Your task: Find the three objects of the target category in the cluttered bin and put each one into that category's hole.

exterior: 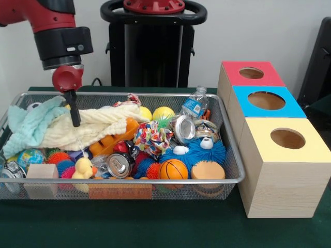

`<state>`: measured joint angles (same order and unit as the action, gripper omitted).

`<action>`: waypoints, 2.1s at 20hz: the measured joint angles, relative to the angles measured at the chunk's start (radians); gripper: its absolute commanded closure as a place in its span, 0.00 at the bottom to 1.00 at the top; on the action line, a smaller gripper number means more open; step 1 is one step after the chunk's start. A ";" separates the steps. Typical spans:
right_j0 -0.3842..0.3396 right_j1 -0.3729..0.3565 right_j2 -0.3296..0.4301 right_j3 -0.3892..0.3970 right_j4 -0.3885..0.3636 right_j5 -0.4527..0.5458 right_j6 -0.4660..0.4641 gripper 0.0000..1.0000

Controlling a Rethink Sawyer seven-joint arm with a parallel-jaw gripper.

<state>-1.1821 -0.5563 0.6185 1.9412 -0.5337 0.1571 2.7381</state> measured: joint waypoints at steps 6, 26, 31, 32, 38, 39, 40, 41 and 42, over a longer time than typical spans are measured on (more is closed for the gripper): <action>0.042 0.026 -0.013 -0.066 -0.007 0.019 0.000 0.00; 0.183 0.256 -0.050 -0.292 -0.141 -0.033 0.000 0.00; 0.183 0.255 -0.050 -0.292 -0.141 -0.033 0.000 0.00; 0.183 0.255 -0.050 -0.292 -0.141 -0.033 0.000 0.00; 0.172 0.255 -0.050 -0.292 -0.141 -0.032 0.000 0.00; 0.168 0.254 -0.050 -0.292 -0.141 -0.032 0.000 0.00; 0.164 0.255 -0.050 -0.292 -0.141 -0.032 0.000 0.00; 0.158 0.255 -0.050 -0.292 -0.141 -0.032 0.000 0.00; 0.152 0.255 -0.049 -0.292 -0.141 -0.032 0.000 0.00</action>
<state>-1.0300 -0.3017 0.5696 1.6491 -0.6750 0.1248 2.7381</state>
